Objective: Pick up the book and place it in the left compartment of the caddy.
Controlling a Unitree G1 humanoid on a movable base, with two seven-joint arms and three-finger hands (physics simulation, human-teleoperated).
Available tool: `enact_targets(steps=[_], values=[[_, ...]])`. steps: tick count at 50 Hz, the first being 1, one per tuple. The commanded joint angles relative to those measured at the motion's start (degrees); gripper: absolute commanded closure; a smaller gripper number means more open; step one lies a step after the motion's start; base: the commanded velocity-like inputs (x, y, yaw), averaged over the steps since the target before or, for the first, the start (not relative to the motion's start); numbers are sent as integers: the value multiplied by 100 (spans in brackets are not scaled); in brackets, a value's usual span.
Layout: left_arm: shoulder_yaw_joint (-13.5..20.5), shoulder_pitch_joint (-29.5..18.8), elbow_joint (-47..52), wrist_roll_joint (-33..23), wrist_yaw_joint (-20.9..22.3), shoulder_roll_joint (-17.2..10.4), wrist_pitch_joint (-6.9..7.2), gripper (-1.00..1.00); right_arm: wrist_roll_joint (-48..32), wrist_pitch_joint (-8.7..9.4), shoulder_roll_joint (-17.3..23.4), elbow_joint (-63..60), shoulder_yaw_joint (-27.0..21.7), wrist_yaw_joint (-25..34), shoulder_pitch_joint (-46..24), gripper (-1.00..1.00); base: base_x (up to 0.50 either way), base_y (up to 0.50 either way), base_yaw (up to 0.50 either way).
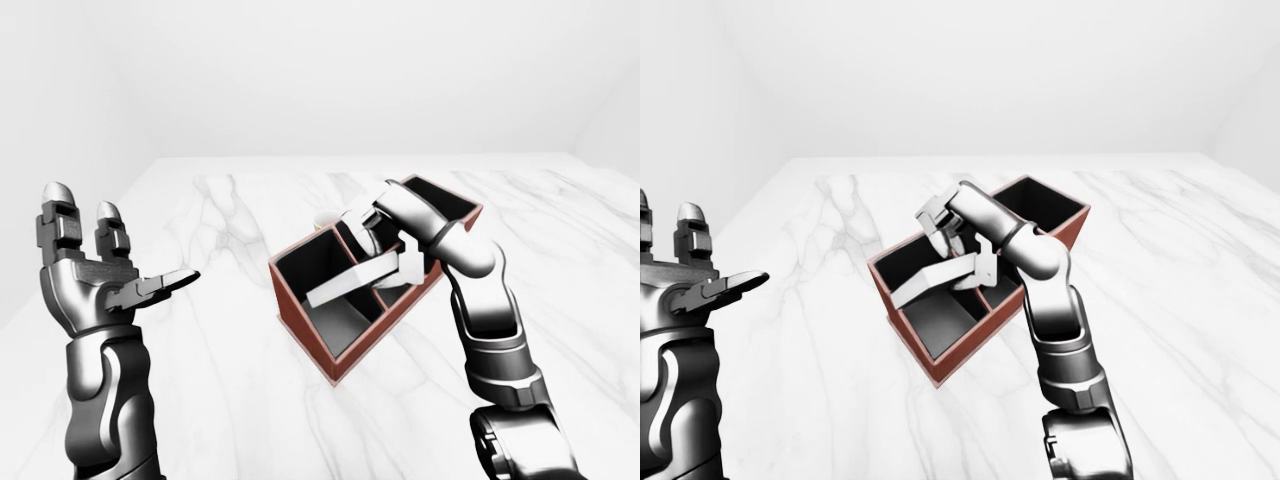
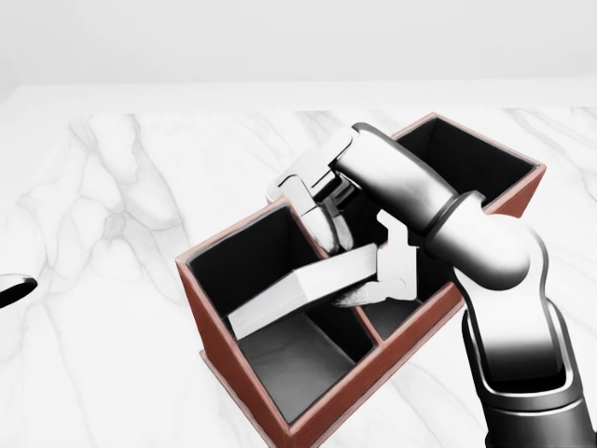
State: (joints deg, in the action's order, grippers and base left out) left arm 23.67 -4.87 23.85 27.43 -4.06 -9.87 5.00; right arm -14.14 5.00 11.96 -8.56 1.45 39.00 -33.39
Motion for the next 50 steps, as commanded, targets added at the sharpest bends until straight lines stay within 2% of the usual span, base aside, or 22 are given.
enact_targets(steps=[1, 9, 14, 22, 27, 36, 41, 50], values=[[-299, 85, -169, -312, -35, 128, 0, -100, -328, 0, -48, 441, -119, -264, -108, 100, 0, 0, 0], [-308, 76, -196, -318, -33, 129, 0, -100, -643, 0, -121, 677, -6, -376, -106, 100, 0, 0, 0], [-266, 67, -171, -274, -42, 106, 0, -100, -823, 0, -299, 760, 74, -486, -19, 100, 0, 0, 0], [-280, 86, -164, -280, -38, 116, 0, -100, -1412, 0, -455, 743, 299, -559, 9, 100, 0, 0, 0], [-279, 53, -317, -314, -14, 109, 0, -100, -1609, 0, -540, 737, 265, -505, -17, 100, 0, 0, 0], [-266, 68, -234, -271, -48, 92, 0, -100, -2243, 0, -677, 712, 370, -807, 68, 100, 0, 0, 0], [-247, 63, -220, -252, -46, 86, 0, -100, -2384, 0, -729, 651, 378, -649, 79, 100, 0, 0, 0], [-243, 58, -204, -243, -52, 86, 0, -100, -2501, 0, -745, 854, 285, -769, 26, 100, 0, 0, 0]])
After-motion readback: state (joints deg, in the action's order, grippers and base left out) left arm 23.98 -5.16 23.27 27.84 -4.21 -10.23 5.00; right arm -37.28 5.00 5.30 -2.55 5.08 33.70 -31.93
